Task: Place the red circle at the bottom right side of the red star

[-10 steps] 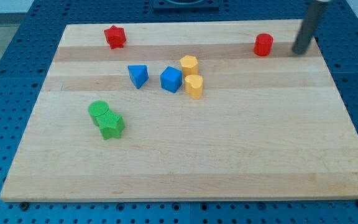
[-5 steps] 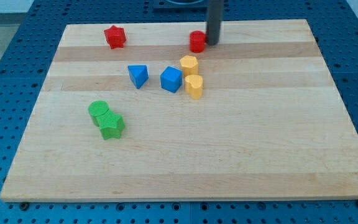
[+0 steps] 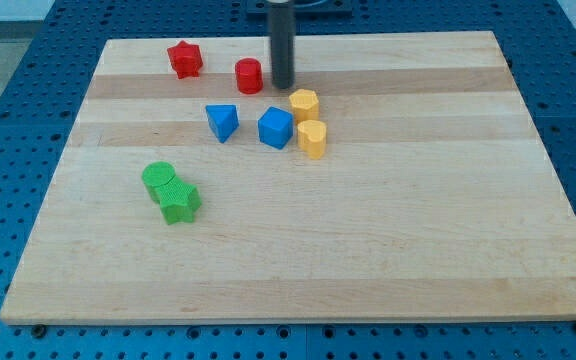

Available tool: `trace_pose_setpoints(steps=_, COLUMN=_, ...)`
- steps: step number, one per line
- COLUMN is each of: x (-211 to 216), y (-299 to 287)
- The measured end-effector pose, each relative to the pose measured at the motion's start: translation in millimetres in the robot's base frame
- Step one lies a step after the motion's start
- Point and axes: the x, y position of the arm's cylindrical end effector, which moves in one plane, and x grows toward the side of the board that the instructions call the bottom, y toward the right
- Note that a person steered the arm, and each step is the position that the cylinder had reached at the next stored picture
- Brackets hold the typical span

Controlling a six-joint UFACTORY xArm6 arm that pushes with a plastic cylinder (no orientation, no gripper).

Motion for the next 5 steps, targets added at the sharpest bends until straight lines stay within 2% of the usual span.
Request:
trace_pose_setpoints(steps=1, x=-7.1, y=-57.4)
trace_pose_setpoints(steps=2, x=-13.7, y=-65.6)
trace_pose_setpoints(steps=3, x=-13.7, y=-40.5)
trace_pose_setpoints(steps=4, x=-13.7, y=11.1)
trace_pose_setpoints(steps=5, x=0.2, y=20.7)
